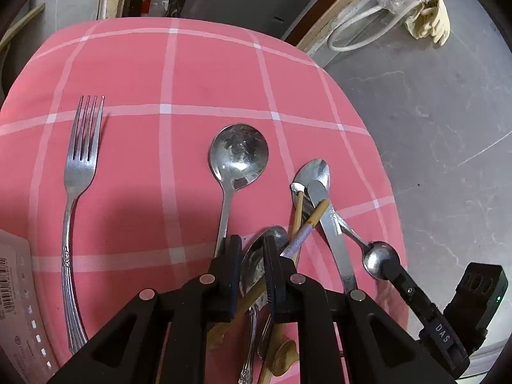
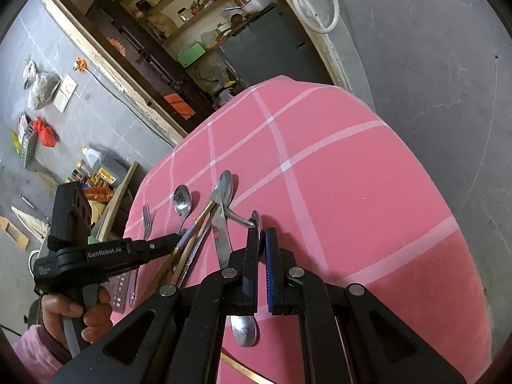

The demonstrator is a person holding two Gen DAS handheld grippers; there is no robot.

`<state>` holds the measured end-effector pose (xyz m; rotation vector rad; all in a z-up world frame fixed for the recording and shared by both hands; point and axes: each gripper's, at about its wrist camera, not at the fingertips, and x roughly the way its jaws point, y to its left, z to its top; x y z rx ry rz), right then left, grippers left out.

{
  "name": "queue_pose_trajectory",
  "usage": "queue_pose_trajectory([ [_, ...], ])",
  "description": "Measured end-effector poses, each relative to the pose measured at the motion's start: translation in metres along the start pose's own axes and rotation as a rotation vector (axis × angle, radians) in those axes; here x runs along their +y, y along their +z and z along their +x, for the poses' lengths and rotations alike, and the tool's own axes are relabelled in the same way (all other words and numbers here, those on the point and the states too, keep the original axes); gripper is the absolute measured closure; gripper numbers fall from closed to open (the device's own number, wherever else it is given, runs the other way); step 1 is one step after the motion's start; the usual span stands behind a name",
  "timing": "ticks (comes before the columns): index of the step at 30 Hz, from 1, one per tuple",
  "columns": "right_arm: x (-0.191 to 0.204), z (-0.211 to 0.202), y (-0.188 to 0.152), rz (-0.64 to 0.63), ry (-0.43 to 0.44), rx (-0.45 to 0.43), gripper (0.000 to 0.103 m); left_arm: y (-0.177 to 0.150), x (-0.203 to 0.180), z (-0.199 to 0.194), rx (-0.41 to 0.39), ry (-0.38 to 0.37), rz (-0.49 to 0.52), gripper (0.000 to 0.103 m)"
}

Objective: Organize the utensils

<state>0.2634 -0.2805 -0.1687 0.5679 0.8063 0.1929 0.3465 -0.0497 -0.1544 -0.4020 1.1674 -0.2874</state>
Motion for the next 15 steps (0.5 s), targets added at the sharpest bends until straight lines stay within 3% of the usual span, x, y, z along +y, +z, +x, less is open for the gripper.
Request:
queue_pose_trajectory([
  [15, 0.011, -0.032, 0.013, -0.042, -0.052, -0.078, 0.100, -0.013, -0.032, -0.024, -0.006, 0.049, 0.138, 0.101],
])
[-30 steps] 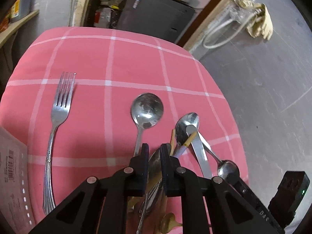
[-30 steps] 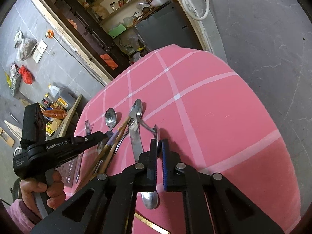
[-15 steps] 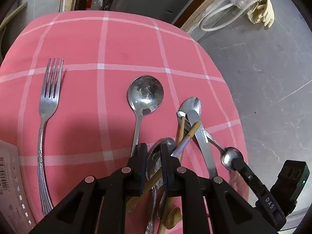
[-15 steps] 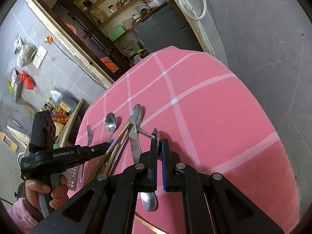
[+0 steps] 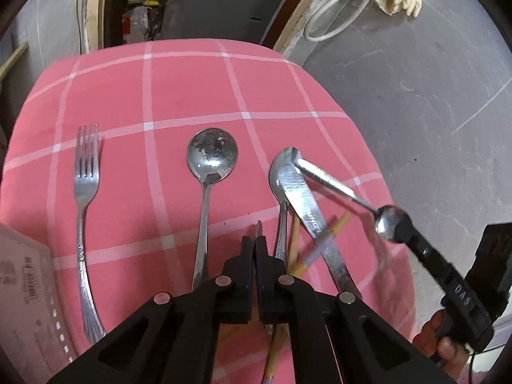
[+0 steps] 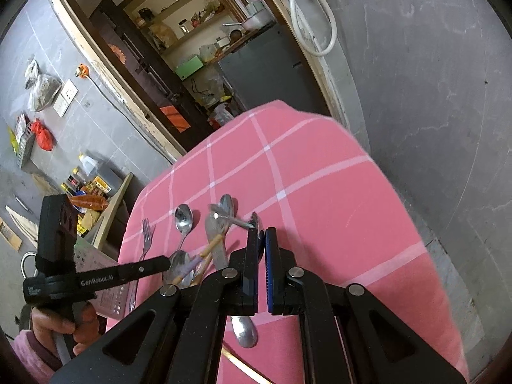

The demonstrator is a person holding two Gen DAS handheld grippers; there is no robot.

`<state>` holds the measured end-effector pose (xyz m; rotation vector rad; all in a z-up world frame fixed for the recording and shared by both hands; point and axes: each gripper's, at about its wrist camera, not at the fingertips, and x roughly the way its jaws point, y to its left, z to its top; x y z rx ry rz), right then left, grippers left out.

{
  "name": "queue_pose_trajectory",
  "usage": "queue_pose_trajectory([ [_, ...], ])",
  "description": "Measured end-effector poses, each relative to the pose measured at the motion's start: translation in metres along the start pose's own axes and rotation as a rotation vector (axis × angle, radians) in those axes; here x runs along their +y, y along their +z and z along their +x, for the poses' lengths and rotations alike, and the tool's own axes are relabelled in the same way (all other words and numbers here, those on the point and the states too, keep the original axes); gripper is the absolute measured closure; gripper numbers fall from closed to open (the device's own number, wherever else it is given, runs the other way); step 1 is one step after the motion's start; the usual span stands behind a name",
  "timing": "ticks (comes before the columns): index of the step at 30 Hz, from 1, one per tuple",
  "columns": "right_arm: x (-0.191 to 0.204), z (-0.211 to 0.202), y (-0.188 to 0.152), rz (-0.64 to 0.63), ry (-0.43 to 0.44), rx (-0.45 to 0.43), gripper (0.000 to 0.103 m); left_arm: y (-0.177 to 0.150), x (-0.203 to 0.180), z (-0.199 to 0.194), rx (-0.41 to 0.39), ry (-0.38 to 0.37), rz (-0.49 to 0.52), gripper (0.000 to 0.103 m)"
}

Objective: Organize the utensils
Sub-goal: 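Lift both held utensils into the white caddy and open both tools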

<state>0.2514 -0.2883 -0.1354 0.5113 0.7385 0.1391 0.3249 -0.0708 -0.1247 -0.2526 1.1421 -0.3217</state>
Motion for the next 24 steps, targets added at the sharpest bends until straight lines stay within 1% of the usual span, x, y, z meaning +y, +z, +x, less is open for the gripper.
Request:
queue_pose_trajectory([
  [2, 0.004, -0.007, 0.002, -0.020, -0.004, -0.011, 0.101, -0.003, 0.004, -0.010, -0.014, 0.006, -0.005, 0.101],
  [6, 0.017, -0.024, 0.006, -0.087, -0.022, -0.036, 0.101, -0.013, 0.003, -0.033, -0.087, 0.022, -0.010, 0.101],
  [9, 0.024, -0.036, 0.009, -0.124, -0.041, -0.055, 0.101, -0.020, -0.006, -0.058, -0.186, 0.052, -0.005, 0.101],
  [11, 0.030, -0.047, 0.013, -0.149, -0.051, -0.073, 0.101, -0.021, -0.011, -0.071, -0.243, 0.058, -0.005, 0.101],
  [13, 0.039, -0.060, 0.019, -0.179, -0.057, -0.099, 0.101, -0.024, -0.014, -0.094, -0.317, 0.062, -0.007, 0.101],
  [16, 0.055, -0.078, 0.029, -0.227, -0.067, -0.136, 0.101, -0.026, -0.015, -0.125, -0.406, 0.073, -0.009, 0.101],
  [19, 0.074, -0.093, 0.037, -0.270, -0.065, -0.164, 0.101, -0.023, -0.013, -0.152, -0.474, 0.079, -0.024, 0.101],
  [22, 0.098, -0.105, 0.043, -0.337, -0.064, -0.181, 0.101, -0.023, -0.008, -0.184, -0.558, 0.108, -0.022, 0.101],
  [24, 0.117, -0.112, 0.045, -0.385, -0.055, -0.194, 0.101, -0.023, -0.002, -0.201, -0.591, 0.119, -0.020, 0.101],
])
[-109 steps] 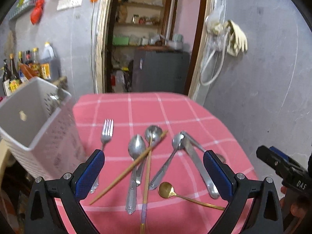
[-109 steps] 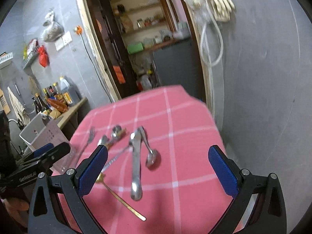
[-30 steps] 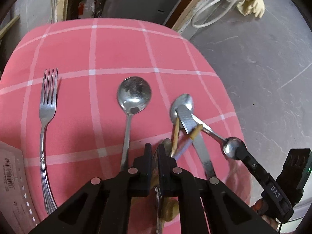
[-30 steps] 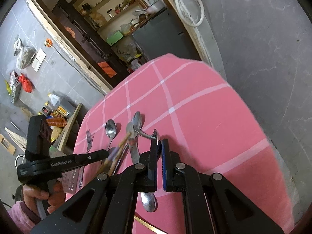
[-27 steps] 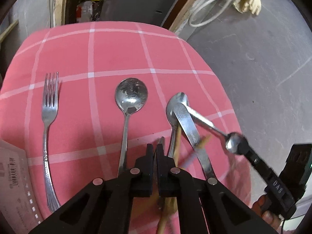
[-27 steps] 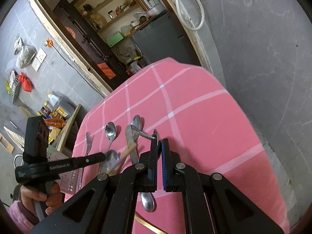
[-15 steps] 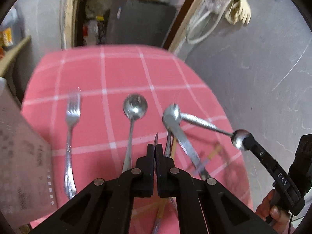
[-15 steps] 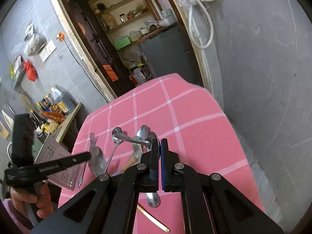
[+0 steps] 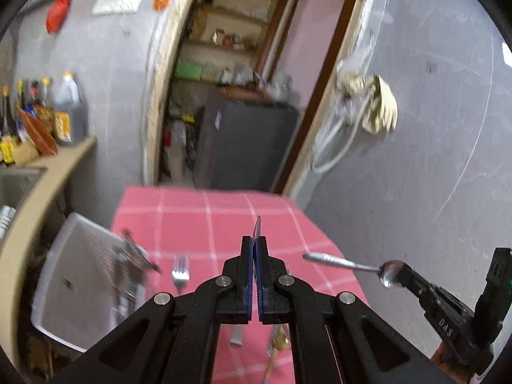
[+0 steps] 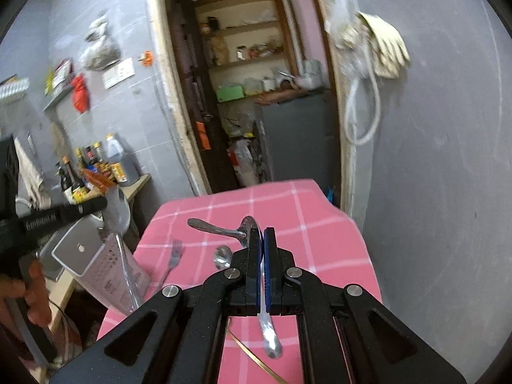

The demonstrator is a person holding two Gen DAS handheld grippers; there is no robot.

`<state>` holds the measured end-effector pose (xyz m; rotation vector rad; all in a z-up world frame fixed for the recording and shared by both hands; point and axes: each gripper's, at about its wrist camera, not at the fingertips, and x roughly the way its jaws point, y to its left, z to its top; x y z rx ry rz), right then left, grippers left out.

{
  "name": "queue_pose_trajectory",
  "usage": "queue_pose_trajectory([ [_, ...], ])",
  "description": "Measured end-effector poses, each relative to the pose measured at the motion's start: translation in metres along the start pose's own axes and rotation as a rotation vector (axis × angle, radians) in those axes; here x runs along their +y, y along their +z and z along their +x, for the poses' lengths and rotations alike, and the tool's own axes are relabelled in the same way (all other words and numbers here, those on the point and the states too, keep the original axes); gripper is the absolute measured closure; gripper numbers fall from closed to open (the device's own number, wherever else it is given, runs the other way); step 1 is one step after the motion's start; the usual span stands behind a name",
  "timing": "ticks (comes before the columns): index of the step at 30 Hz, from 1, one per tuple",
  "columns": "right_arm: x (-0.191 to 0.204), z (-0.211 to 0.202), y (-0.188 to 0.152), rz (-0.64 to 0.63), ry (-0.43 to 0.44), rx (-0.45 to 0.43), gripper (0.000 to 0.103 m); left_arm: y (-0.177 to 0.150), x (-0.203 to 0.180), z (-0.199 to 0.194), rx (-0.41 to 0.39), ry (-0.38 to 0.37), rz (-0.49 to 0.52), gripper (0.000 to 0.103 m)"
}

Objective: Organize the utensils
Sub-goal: 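Lift both held utensils into the white caddy and open both tools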

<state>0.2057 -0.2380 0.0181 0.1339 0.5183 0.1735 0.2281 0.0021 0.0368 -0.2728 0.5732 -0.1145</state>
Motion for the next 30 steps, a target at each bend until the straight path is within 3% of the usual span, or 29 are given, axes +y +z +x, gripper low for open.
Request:
queue_pose_trajectory([
  [7, 0.055, -0.018, 0.034, -0.126, 0.059, -0.050, 0.101, 0.036, 0.029, -0.059, -0.156, 0.072, 0.016, 0.101],
  [16, 0.136, -0.012, 0.049, -0.303, 0.162, -0.006, 0.101, 0.047, 0.073, -0.101, -0.245, 0.222, 0.032, 0.101],
  [23, 0.184, -0.002, 0.042, -0.475, 0.178, 0.077, 0.101, 0.039, 0.095, -0.100, -0.280, 0.307, 0.039, 0.101],
  [30, 0.206, 0.017, 0.034, -0.545, 0.184, 0.175, 0.101, 0.031, 0.103, -0.080, -0.272, 0.358, 0.087, 0.101],
])
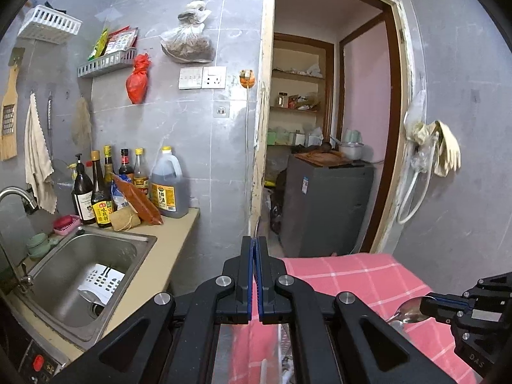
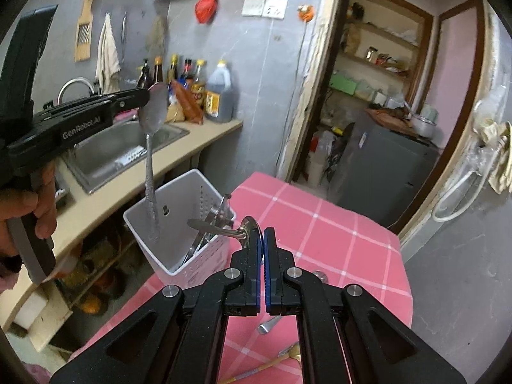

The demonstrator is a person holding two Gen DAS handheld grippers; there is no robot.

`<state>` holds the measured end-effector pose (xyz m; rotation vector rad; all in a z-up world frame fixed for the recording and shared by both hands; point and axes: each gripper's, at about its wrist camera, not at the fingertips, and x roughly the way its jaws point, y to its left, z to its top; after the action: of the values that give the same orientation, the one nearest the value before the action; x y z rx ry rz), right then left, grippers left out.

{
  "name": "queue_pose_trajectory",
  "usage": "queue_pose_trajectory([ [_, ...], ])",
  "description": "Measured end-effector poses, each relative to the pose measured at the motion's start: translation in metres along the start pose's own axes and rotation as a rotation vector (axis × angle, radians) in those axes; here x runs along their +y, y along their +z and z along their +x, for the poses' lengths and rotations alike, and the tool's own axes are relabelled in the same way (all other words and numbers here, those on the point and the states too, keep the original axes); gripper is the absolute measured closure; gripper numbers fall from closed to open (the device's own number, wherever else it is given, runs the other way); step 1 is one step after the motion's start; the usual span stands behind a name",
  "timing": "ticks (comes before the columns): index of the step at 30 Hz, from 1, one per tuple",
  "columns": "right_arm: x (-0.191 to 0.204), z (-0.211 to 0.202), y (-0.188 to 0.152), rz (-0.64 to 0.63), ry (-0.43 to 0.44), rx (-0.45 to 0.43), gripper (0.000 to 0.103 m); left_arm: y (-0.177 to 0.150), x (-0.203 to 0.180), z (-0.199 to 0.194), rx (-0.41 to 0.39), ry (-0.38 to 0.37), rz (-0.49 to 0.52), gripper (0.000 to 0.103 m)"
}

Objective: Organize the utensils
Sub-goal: 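Lift both held utensils into the white caddy and open both tools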

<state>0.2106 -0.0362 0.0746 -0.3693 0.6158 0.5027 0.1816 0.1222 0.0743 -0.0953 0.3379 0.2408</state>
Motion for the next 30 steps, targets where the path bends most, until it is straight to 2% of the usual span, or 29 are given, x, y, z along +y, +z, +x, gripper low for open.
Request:
queue_pose_trajectory([
  [13, 0.025, 0.025, 0.019, -0.086, 0.016, 0.039, 0.101, -0.026, 0.002, 0.011, 0.065, -0.035, -0.014, 0.100],
  [17, 0.026, 0.030, 0.022, -0.036, 0.081, 0.029, 0.100, -0.028, 0.005, 0.015, 0.108, -0.074, -0.035, 0.100],
  [20, 0.021, 0.032, 0.021, 0.032, 0.142, 0.010, 0.099, -0.032, 0.011, 0.017, 0.161, -0.141, -0.086, 0.099],
  [23, 0.012, 0.031, 0.015, 0.088, 0.173, -0.021, 0.091, -0.036, 0.014, 0.016, 0.181, -0.183, -0.116, 0.099],
  [25, 0.006, 0.028, 0.010, 0.115, 0.178, -0.048, 0.076, -0.038, 0.016, 0.014, 0.190, -0.199, -0.132, 0.099],
  [29, -0.006, 0.013, -0.001, 0.166, 0.151, -0.124, 0.068, -0.039, 0.017, 0.010, 0.194, -0.221, -0.171, 0.098],
  [30, -0.010, 0.010, -0.002, 0.177, 0.142, -0.138, 0.064, -0.038, 0.016, 0.007, 0.188, -0.222, -0.174, 0.098],
])
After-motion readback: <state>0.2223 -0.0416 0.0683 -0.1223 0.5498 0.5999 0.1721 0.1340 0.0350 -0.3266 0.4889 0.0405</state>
